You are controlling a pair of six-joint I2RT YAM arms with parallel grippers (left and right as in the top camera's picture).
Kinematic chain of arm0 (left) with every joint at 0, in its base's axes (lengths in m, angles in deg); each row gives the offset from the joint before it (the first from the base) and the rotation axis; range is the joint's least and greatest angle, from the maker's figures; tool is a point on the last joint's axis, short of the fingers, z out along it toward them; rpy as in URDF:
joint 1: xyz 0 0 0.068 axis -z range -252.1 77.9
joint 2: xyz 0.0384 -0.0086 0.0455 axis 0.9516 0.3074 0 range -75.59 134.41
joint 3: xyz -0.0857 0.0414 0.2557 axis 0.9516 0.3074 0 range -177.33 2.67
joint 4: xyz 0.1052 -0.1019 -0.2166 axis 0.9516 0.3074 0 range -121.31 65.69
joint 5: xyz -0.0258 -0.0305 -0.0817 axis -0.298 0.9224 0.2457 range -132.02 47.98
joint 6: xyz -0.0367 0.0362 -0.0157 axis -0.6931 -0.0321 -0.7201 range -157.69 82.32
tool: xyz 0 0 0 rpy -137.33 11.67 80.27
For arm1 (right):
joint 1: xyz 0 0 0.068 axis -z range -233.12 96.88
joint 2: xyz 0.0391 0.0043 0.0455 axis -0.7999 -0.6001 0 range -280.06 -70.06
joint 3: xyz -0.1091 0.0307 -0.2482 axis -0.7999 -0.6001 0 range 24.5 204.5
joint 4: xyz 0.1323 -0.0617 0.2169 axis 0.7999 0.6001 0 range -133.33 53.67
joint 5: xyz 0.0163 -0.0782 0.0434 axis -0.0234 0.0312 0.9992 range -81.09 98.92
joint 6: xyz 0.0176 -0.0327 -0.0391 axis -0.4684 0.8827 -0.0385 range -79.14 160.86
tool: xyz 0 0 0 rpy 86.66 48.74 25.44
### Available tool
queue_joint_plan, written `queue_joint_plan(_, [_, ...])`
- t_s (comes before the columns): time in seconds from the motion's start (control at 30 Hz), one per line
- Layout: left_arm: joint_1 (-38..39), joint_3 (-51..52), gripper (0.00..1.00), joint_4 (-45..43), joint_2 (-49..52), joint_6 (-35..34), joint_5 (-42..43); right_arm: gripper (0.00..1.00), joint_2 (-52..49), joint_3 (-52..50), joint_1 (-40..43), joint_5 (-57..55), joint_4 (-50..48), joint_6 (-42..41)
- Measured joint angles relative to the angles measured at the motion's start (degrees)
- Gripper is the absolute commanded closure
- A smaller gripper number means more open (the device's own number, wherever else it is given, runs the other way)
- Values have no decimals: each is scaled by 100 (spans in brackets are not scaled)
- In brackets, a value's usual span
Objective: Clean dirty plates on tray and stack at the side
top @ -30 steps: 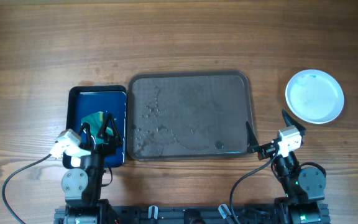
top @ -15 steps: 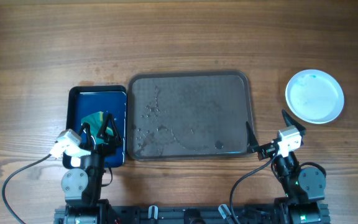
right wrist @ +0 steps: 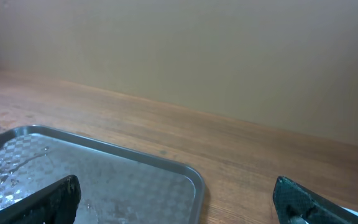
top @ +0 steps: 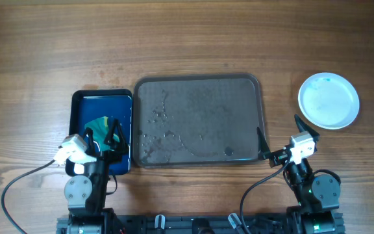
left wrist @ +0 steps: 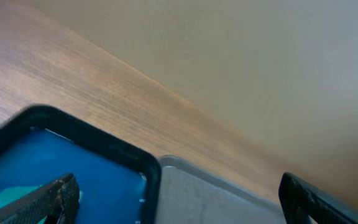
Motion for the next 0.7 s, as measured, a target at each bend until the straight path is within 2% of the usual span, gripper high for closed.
queue_joint_plan(0.1, [0, 0, 0, 2, 153, 765, 0, 0, 0, 0, 0, -2, 0, 0])
queue_joint_plan(0.3, [0, 0, 0, 2, 796, 1825, -22, 0, 0, 0, 0, 0, 0, 0])
queue_joint_plan(0.7, [0, 2, 0, -289, 951, 2337, -55, 0, 0, 0, 0, 0, 0, 17])
